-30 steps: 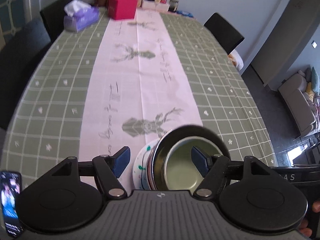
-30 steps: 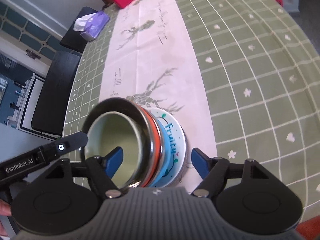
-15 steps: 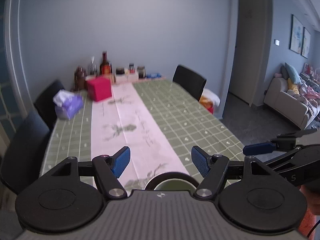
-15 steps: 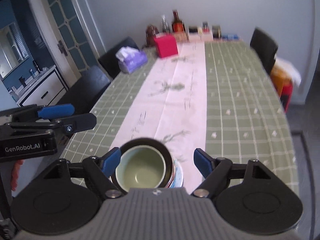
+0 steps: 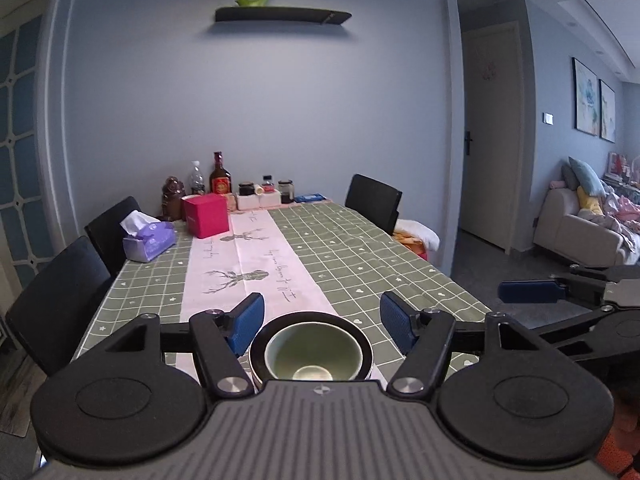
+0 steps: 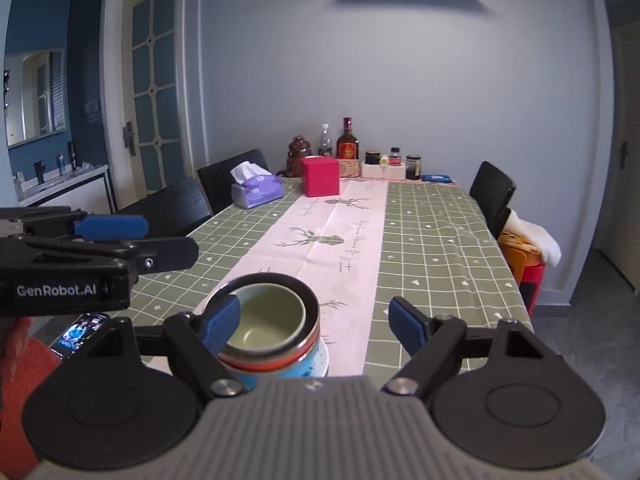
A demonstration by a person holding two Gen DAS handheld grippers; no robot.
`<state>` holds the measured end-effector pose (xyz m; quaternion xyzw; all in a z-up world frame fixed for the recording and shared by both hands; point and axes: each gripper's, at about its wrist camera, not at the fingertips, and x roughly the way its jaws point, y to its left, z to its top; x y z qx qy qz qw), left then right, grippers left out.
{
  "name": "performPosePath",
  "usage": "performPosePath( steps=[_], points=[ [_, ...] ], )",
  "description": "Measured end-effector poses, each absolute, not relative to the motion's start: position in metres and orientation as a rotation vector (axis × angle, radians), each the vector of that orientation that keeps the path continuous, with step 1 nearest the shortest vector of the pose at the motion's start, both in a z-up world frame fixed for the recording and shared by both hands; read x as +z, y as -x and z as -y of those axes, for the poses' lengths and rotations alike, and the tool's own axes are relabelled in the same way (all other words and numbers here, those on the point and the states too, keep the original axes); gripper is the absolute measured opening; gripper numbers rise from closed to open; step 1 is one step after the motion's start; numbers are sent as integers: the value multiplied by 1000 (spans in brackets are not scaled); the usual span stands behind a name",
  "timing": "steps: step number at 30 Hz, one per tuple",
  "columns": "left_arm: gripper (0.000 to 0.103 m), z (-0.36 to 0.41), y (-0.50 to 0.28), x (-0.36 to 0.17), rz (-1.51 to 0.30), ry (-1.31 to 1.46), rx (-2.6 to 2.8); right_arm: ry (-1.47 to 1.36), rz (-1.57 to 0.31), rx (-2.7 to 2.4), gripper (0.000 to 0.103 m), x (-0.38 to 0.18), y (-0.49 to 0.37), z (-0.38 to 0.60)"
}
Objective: Organize plates and bowls
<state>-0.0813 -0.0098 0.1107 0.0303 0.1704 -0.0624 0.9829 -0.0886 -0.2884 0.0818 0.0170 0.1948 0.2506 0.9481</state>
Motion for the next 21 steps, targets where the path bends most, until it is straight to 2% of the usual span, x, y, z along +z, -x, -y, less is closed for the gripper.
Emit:
performPosePath(
  steps=[4, 7, 9, 14, 21],
  points=[
    [79, 17, 104, 94, -273, -71, -52, -67, -332, 479, 80, 64, 114, 295],
    [79, 19, 117, 80, -269, -51, -20, -87, -336, 456, 86, 51, 128, 294],
    [79, 19, 123, 70, -275, -51, -10, -80, -353, 444, 86, 44, 138, 291],
    [82, 17, 132, 44, -356, -95, 57, -64, -338, 431, 90, 25, 153, 286],
    [85, 17, 130, 23, -449, -71, 81, -124, -442, 433, 90, -6, 146, 282]
  ],
)
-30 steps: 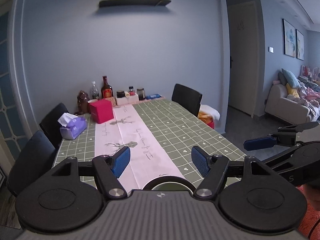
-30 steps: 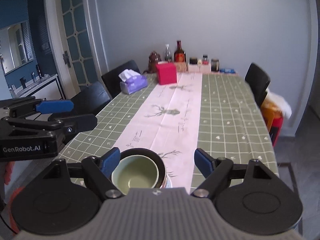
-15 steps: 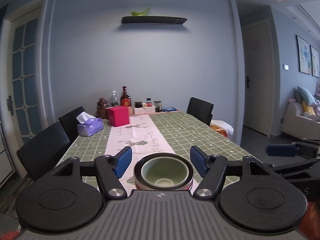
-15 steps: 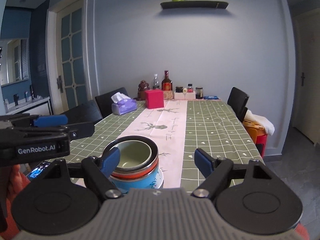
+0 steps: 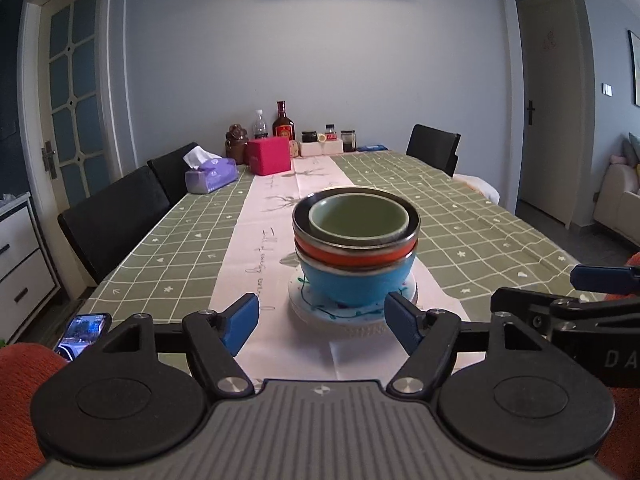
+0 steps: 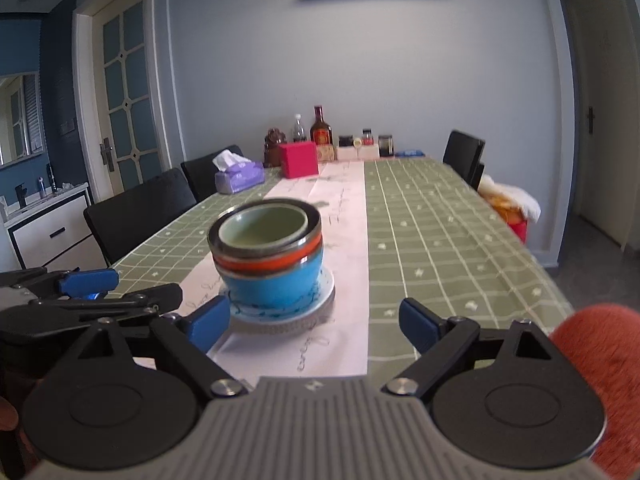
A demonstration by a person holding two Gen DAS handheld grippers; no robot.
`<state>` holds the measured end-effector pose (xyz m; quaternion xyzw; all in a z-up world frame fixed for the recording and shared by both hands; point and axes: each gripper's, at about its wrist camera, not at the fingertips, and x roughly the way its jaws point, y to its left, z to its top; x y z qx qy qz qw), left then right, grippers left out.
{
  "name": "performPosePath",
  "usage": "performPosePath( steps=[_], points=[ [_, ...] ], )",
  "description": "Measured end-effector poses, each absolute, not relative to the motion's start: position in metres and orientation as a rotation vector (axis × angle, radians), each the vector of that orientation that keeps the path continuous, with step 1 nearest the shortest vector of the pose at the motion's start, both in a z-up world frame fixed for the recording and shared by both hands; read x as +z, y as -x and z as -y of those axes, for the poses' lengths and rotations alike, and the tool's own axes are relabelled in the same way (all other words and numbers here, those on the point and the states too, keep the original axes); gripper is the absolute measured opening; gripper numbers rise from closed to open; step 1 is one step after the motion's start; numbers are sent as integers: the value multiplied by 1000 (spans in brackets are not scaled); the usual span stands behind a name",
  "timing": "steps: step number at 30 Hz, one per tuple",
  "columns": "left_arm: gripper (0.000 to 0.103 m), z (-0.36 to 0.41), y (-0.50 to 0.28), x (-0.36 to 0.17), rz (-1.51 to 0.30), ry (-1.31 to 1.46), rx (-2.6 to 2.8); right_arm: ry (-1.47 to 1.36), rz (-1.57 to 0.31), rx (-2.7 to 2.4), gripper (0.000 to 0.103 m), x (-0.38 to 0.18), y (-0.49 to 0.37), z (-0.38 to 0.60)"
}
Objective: Organize plates and bowls
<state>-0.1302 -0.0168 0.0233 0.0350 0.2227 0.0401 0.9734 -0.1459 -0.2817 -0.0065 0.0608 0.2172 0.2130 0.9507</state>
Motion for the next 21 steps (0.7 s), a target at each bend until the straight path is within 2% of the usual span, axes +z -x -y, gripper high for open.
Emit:
performPosePath(
  steps=[21],
  points=[
    [86, 20, 130, 14, -509, -96, 100, -124, -454, 385, 92, -9, 151, 286]
  ],
)
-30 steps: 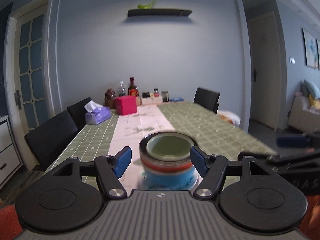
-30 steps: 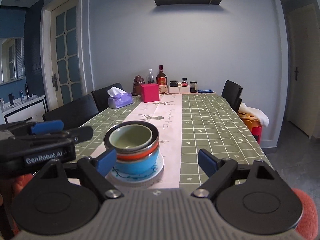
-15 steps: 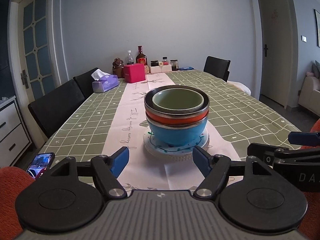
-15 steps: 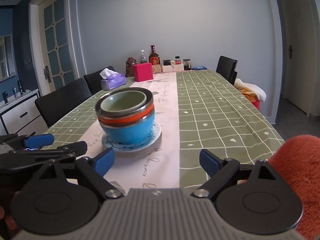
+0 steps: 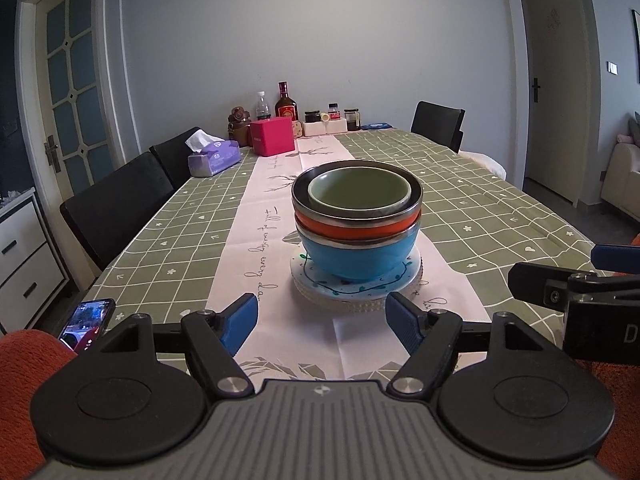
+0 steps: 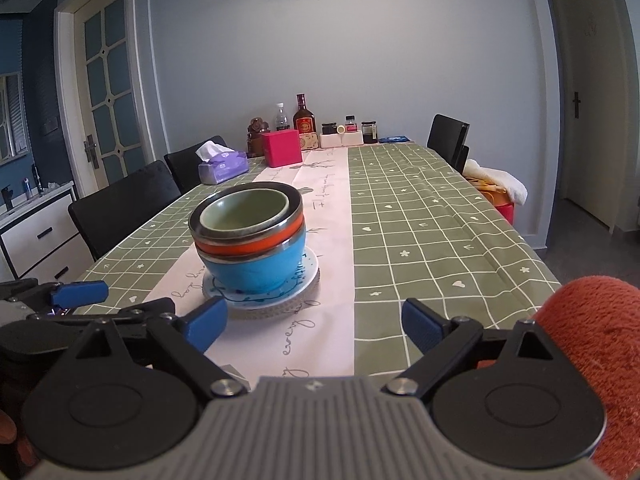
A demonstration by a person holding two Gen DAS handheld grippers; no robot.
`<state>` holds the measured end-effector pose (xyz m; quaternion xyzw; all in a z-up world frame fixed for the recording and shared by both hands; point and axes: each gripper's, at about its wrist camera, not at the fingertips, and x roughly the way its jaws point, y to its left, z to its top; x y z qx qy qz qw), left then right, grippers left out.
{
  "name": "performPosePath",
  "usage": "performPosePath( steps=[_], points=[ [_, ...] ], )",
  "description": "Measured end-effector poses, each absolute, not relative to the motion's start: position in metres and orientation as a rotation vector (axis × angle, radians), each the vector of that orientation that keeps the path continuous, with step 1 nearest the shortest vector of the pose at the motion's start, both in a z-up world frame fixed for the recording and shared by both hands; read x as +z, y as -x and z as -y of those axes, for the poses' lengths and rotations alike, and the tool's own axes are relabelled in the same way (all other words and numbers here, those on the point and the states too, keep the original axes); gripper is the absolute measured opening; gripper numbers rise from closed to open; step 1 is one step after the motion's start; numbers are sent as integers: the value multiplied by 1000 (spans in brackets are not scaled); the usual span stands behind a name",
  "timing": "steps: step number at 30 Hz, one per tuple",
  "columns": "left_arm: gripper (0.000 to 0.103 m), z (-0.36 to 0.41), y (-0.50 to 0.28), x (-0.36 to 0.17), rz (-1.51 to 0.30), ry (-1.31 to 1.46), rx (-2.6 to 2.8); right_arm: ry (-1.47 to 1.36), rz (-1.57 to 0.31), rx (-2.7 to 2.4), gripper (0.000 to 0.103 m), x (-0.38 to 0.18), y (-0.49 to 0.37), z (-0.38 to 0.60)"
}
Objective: Organize plates and bowls
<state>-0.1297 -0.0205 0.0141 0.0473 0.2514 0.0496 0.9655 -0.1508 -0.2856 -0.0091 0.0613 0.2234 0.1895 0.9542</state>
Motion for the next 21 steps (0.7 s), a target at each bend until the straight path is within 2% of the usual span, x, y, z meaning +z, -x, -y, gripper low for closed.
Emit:
performPosePath(
  steps=[21],
  points=[
    [86, 19, 130, 18, -501, -93, 107, -117, -441, 404, 93, -7, 152, 285]
  ],
)
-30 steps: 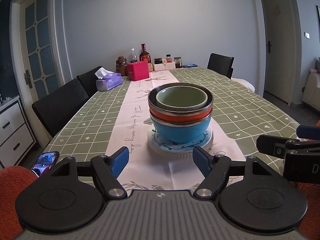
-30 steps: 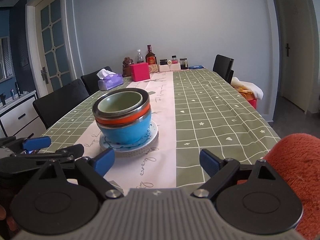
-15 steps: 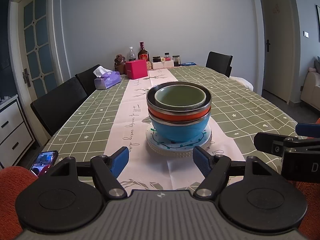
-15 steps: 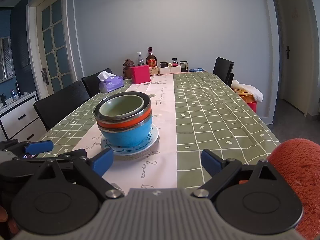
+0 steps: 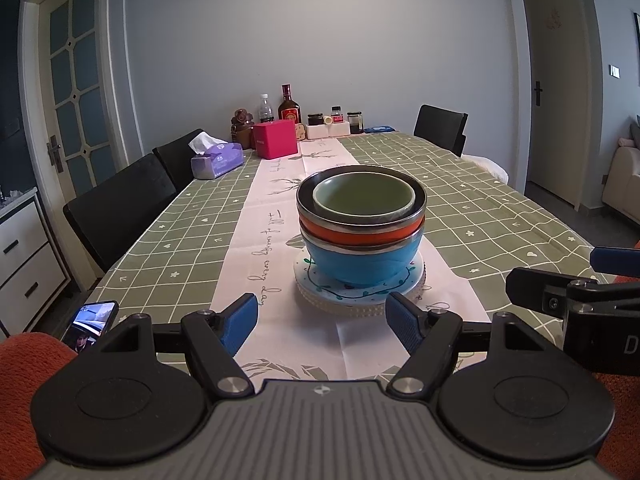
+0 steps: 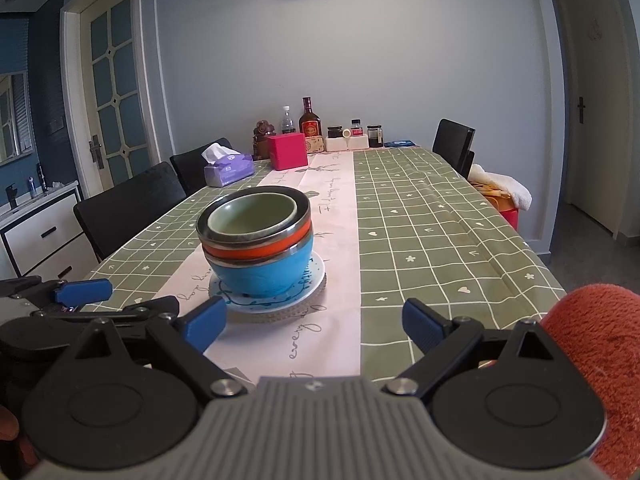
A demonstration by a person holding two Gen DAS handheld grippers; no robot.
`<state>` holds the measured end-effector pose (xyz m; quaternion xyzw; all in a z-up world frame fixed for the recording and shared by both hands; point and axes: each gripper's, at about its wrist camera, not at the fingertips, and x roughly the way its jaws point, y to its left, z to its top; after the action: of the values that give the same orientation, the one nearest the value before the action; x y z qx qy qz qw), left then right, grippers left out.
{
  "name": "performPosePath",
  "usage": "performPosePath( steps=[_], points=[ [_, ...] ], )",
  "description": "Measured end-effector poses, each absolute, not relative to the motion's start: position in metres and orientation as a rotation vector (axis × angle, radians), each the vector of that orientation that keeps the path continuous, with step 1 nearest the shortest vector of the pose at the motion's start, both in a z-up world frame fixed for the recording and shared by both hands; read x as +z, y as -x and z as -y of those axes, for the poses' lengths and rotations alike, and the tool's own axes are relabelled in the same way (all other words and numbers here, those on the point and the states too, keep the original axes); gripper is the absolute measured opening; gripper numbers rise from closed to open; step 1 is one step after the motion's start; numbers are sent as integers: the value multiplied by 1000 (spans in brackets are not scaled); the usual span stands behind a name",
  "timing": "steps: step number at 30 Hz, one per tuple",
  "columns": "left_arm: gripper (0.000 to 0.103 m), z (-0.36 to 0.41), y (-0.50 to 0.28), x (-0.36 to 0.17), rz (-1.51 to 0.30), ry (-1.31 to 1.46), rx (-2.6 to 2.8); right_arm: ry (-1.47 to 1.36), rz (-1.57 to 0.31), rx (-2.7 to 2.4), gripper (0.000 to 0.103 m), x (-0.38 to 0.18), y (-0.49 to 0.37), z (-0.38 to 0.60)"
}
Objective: Organize plates and bowls
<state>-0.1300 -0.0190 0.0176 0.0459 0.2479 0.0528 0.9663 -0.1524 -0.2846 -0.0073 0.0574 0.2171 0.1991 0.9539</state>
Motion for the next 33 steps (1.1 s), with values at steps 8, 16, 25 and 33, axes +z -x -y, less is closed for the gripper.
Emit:
performPosePath(
  steps=[8, 16, 25, 33],
  points=[
    [86, 19, 131, 19, -496, -92, 108, -118, -442, 406, 93, -7, 151, 283],
    [86, 19, 132, 20, -488, -98, 110, -117, -434, 412, 93, -6, 153, 282],
    [86, 17, 136, 22, -471, -97, 117, -118, -431, 412, 94, -6, 153, 281],
    [86, 15, 136, 24, -466, -94, 122, -120, -426, 413, 94, -5, 155, 281]
  ],
)
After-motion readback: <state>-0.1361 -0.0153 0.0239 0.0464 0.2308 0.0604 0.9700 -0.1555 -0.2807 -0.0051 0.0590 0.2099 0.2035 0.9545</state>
